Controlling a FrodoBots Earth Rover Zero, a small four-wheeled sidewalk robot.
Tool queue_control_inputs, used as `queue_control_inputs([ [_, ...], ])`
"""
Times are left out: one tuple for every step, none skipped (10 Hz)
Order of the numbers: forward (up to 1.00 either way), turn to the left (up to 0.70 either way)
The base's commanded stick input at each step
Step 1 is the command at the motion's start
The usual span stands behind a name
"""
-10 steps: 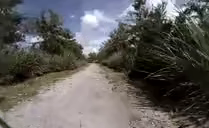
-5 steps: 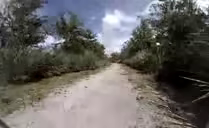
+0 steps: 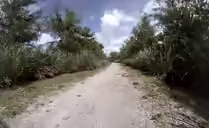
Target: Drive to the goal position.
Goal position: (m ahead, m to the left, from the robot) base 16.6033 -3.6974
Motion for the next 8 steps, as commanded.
queue_control_inputs([
  [0.83, 0.0],
  [0.83, 0.0],
  [0.83, 0.0],
  [0.82, 0.0],
  [0.82, 0.0],
  [0.82, 0.0],
  [0.83, 0.0],
  [0.83, 0.0],
])
